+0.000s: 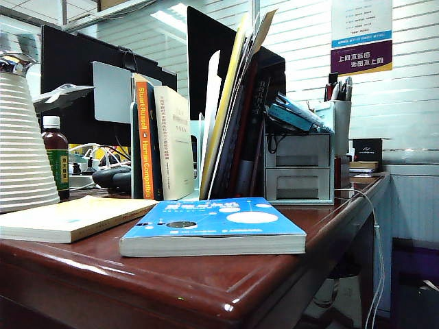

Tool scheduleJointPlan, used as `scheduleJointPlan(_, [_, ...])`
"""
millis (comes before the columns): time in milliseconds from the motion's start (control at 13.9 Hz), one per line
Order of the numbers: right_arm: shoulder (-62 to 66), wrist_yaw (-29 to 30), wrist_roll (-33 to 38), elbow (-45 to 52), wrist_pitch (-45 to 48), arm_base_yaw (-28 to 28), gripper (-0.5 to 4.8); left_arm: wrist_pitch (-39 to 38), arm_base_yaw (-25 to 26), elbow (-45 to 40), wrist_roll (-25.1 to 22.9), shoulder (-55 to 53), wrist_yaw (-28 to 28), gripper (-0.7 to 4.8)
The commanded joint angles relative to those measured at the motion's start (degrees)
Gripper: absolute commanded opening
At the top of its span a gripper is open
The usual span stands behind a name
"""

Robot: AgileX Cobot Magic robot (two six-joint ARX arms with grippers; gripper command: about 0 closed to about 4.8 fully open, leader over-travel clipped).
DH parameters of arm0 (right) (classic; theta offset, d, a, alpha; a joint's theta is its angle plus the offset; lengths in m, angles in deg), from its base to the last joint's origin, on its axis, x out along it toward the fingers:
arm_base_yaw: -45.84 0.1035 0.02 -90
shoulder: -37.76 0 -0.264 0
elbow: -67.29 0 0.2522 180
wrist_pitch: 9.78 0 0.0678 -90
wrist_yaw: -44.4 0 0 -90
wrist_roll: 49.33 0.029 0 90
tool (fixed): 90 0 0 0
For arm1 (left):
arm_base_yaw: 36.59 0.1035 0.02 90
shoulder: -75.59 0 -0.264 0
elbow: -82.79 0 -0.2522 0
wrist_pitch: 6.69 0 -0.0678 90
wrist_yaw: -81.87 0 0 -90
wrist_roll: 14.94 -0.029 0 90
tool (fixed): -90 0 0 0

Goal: Pick up the blue book and put it on the bookshelf.

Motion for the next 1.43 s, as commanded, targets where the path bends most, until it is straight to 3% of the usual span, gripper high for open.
scheduleJointPlan(72, [0.0,-0.1,0.2,-0.2,1.2,0.0,-0.01,0.3,0.0,0.0,0.0,0.0,-0.2,-0.07])
scheduleJointPlan(287, [0.0,-0.1,1.3,-0.4,1.3,0.0,-0.01,1.7,0.0,0.0,0.1,0.0,-0.2,-0.06])
scheduleJointPlan(359, [0.0,-0.3,6.9,-3.8,1.3,0.0,-0.01,4.0,0.0,2.9,7.3,0.0,4.1,-0.06])
scheduleJointPlan(430, [0.0,-0.4,7.7,-6.5,1.3,0.0,-0.01,3.1,0.0,6.4,10.3,-0.1,6.9,-0.06])
scheduleJointPlan(645, [3.3,-1.6,8.6,-15.6,0.9,0.0,-0.02,3.2,-0.1,16.9,10.6,-6.9,6.0,-0.06])
scheduleJointPlan(789, [9.7,-1.5,8.6,-22.6,0.9,0.1,-0.02,3.1,-0.1,23.9,14.3,-15.4,2.7,-0.06])
scheduleJointPlan(1004, [24.3,2.4,8.6,-35.8,-1.3,0.3,-0.02,2.8,-0.1,33.0,25.8,-32.8,-12.6,-0.06])
scheduleJointPlan(1219, [38.9,18.2,8.6,-44.1,-1.8,0.3,-0.02,3.2,-0.2,36.2,34.9,-48.4,-32.6,-0.03])
scheduleJointPlan(1291, [43.4,23.4,9.1,-45.8,-1.8,0.3,-0.02,3.2,-0.2,36.2,36.7,-52.4,-36.5,0.49])
scheduleJointPlan(1362, [47.7,26.8,10.6,-47.2,-1.8,0.4,-0.02,3.3,-0.3,36.2,37.4,-55.7,-39.2,1.56])
scheduleJointPlan(1434, [53.3,29.0,13.4,-48.4,-1.9,1.2,-0.01,3.4,-1.5,36.2,37.5,-59.5,-41.4,2.97])
